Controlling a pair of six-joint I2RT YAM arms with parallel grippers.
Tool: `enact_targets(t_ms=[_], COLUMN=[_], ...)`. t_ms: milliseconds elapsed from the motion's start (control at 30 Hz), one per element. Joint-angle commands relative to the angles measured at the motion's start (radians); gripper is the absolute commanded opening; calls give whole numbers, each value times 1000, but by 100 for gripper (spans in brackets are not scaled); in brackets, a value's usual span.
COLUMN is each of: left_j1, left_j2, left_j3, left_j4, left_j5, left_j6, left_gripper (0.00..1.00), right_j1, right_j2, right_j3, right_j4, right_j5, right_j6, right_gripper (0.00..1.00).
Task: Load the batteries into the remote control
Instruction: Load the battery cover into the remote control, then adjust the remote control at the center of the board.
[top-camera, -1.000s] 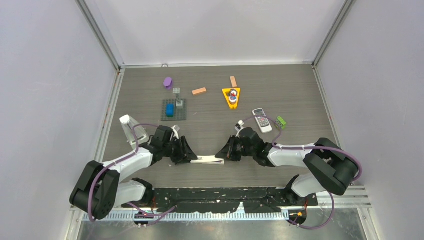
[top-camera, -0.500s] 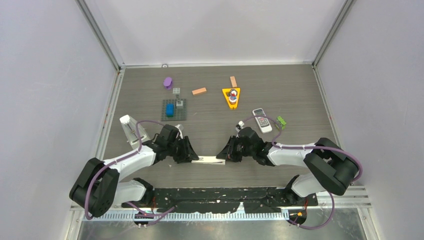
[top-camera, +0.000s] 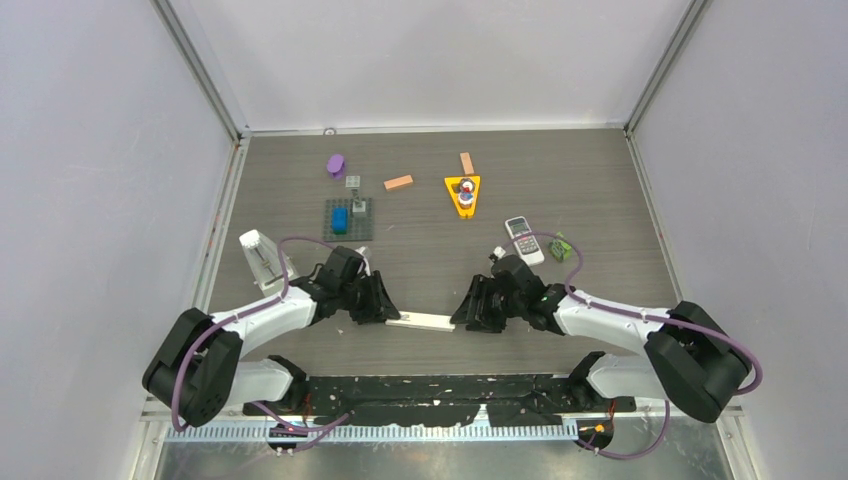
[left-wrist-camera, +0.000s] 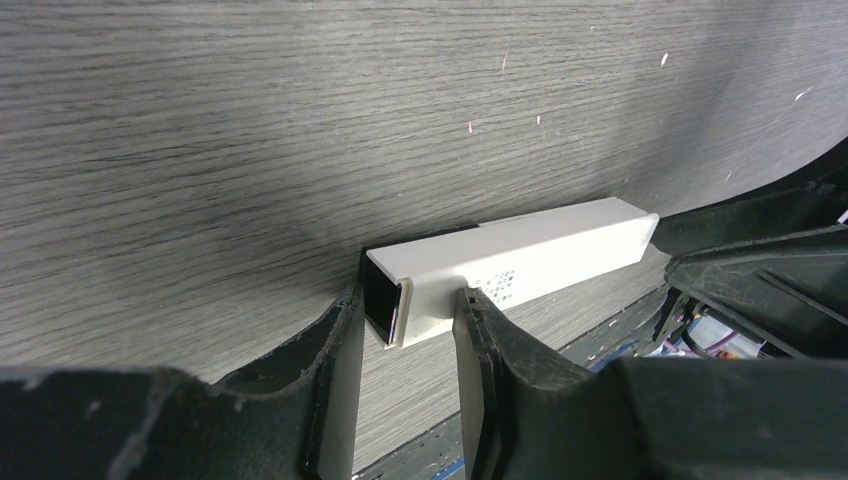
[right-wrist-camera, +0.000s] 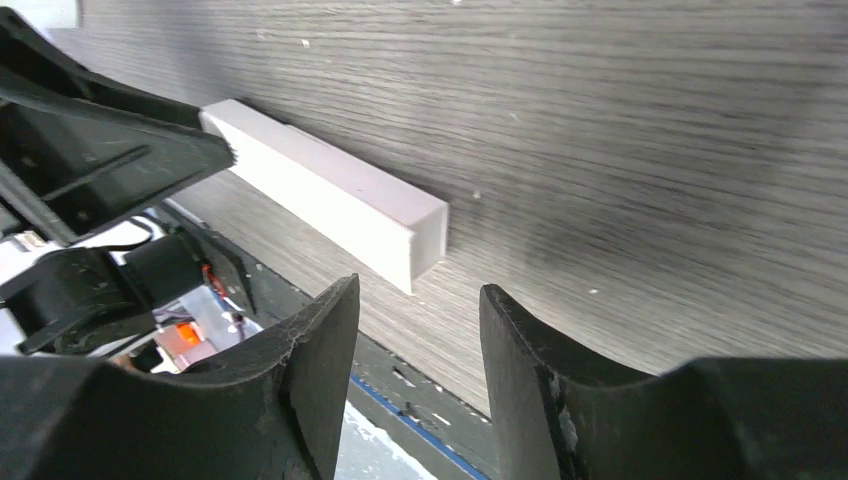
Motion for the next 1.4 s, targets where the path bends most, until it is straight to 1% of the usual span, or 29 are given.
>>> enact_targets(t_ms=[0,300,433,500,567,700,833,933,1033,1133,1267,1367], left_j1=[-10,-11,-11,-11,-12,-13,-12,-14,-15,-19,-21,-23], left_j2=[80,71,76,74,74,79,80,89,111,128,120,107], left_j3=[-65,-71,-73,-75,-77,-82,-97,-103,-109,-120,-146,-166], left_j4=[-159,-150,-142,-137,-131,-115,-77,-56,-33,0,59,104], left_j5=[-218,-218,-211,-210,-206,-193,-167,-145,-116,-85,-46,-22], left_j6=[60,53,50,47,45,40,29,28,29,28,18,-1], left_gripper=[33,33,33,32,32,30,24,16,6,4,0,0], right_j1=[-5,-4,-3,0,7,29,72,108,152,193,229,249], right_j2=[0,82,122,141,149,166,185,204,237,285,324,349], right_j3=[17,55,47,38,36,39,49,73,101,133,161,187], right_j4=[-101,-52,-49,-54,-69,-97,-122,-154,-187,-211,-232,-246], right_j5=[22,33,44,54,70,104,154,205,242,275,321,359], right_j6=[-78,-99,-105,-108,-111,-114,-95,-71,-54,-25,8,38], right_gripper=[54,55,50,43,39,34,30,23,18,17,18,18])
